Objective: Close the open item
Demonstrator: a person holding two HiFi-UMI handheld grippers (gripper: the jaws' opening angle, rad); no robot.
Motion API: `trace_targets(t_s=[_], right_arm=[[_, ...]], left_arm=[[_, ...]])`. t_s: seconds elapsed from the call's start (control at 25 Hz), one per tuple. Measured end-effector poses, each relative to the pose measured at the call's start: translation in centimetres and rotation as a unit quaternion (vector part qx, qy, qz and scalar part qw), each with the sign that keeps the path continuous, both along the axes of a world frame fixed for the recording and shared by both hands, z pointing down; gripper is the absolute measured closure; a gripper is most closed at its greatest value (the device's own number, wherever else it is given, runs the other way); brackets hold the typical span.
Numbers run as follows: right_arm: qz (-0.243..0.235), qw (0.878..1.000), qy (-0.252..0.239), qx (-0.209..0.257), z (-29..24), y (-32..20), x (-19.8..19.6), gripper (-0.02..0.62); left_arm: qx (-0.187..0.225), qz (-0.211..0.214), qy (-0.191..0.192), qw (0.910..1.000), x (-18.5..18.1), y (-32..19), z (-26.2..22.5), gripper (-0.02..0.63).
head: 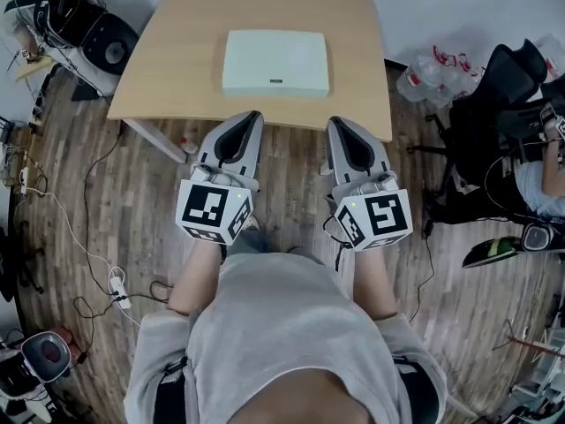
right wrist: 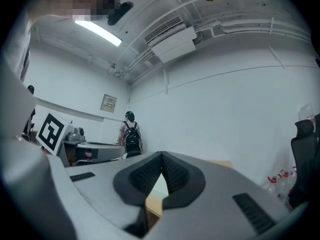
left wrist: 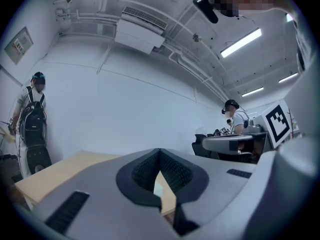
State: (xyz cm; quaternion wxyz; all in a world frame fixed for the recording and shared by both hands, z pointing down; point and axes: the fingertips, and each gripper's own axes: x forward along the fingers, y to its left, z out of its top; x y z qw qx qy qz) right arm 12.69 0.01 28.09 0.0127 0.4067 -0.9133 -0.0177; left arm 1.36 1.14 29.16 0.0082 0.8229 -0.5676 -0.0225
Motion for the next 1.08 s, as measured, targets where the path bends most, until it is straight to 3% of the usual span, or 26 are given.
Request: trace_targets(t_s=[0.64,1.08], right_arm=[[-0.01,1.0,-0.01,0.006,-0.3,3.3,2.0,0.586],[-0.008,1.0,-0.015,0.006,-0.6,2.9,1.7,0.586]], left_arm=[[0.014,-0.02,-0.002,0.9997,1.7,3.9,-0.8,0.594],[0.015,-0.026,-0.006,0.9995,1.3,3.4,-1.2,0.594]])
